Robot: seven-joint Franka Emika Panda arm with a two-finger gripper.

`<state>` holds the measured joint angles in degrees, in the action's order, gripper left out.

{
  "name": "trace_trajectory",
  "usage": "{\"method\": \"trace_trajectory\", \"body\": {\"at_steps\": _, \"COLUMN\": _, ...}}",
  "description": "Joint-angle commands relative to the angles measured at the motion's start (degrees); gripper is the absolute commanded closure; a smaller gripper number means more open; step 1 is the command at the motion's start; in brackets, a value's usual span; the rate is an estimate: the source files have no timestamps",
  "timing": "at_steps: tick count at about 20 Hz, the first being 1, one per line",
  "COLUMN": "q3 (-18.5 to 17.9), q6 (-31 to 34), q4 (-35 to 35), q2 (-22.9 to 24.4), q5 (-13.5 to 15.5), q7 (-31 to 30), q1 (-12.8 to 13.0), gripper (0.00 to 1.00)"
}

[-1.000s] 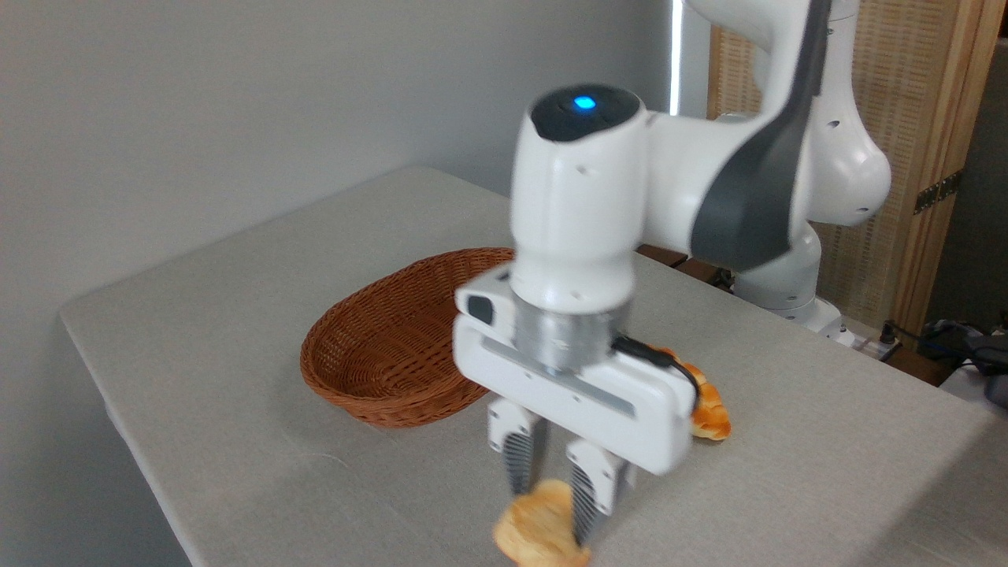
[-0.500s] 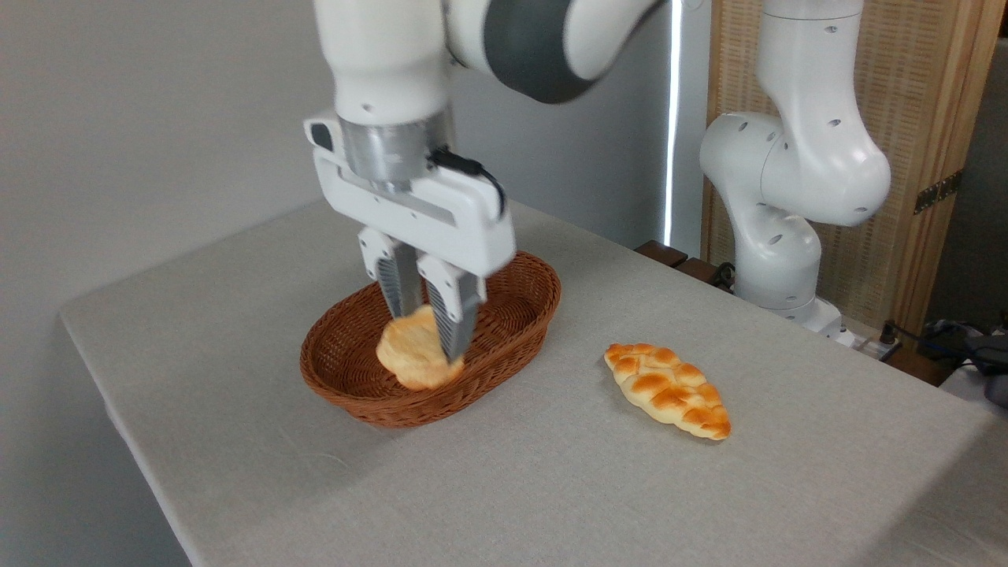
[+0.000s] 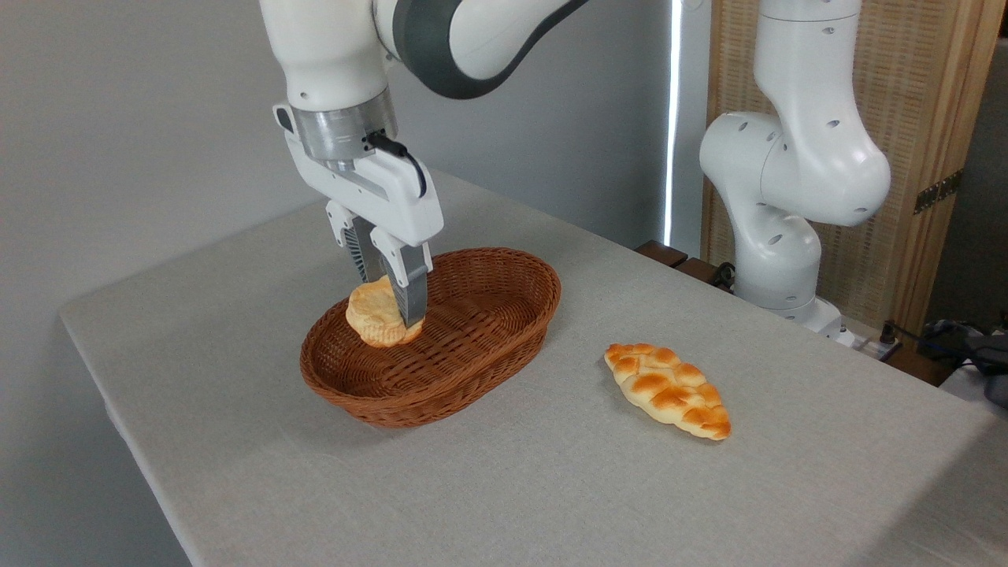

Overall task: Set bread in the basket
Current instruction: 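Carry the bun over the wicker basket and lower it inside, then open the gripper to release the bun and raise it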

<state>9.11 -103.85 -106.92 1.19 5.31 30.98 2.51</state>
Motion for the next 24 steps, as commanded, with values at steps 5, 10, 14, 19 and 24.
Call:
{"method": "trace_trajectory", "body": {"at_steps": 5, "q3": 0.4, "q6": 0.3, "q4": 0.4, "q2": -0.5, "q5": 0.1, "q7": -1.0, "q1": -0.4, "gripper": 0.0}}
{"method": "trace_trajectory", "body": {"at_steps": 10, "q3": 0.6, "q6": 0.6, "q4": 0.7, "q2": -0.4, "q5": 0.0, "q7": -1.4, "q1": -0.4, "gripper": 0.0}}
{"method": "trace_trajectory", "body": {"at_steps": 14, "q3": 0.3, "q6": 0.9, "q4": 0.9, "q2": 0.1, "q5": 0.0, "q7": -1.3, "q1": -0.6, "gripper": 0.0}}
{"method": "trace_trajectory", "body": {"at_steps": 19, "q3": -1.4, "q6": 2.7, "q4": 6.6, "q2": -0.1, "q5": 0.0, "q7": -0.6, "q1": -1.2, "gripper": 0.0}}
{"method": "trace_trajectory", "body": {"at_steps": 24, "q3": -5.9, "q6": 4.2, "q4": 8.7, "q2": 0.3, "q5": -0.1, "q7": 4.8, "q1": -1.1, "gripper": 0.0}}
